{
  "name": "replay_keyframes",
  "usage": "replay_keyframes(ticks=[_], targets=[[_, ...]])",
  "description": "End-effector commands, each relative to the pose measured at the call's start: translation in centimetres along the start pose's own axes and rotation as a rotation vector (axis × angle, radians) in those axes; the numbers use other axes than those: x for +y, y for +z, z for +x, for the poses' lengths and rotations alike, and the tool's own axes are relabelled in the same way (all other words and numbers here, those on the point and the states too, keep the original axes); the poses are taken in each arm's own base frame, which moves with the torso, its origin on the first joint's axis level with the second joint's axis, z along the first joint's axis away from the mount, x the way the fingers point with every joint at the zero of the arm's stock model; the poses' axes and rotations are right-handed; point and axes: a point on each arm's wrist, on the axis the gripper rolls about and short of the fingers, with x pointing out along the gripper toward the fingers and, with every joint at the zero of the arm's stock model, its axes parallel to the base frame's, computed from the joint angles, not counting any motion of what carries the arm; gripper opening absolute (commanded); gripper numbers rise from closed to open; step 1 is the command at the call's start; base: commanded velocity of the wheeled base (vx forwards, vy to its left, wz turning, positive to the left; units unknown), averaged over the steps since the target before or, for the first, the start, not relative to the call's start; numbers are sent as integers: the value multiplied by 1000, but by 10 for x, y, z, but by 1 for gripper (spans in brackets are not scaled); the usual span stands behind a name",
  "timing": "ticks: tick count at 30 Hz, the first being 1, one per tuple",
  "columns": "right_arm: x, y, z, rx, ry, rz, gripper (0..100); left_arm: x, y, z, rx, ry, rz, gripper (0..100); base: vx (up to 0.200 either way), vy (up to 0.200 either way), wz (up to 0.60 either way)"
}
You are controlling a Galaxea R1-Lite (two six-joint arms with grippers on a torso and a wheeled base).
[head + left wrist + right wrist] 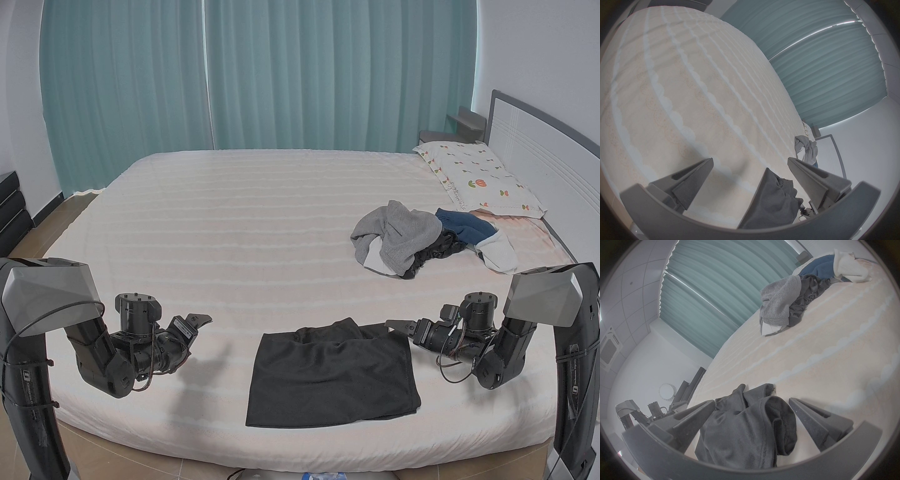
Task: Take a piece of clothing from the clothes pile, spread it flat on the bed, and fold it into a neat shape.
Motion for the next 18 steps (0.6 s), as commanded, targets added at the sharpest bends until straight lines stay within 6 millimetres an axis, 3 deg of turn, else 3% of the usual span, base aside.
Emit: replay_keyframes(ticks=[1,3,4,18], targets=[[-4,-2,7,6,0,5,100,0,0,0,1,0,-1,100,0,0,0],[-3,-2,10,9,7,6,100,0,0,1,-1,-2,-2,100,0,0,0],[-4,-4,11,15,5,7,0,0,0,1,0,-1,0,100,0,0,0],[-12,10,5,-71,-43,97,0,0,0,1,0,-1,0,100,0,0,0]])
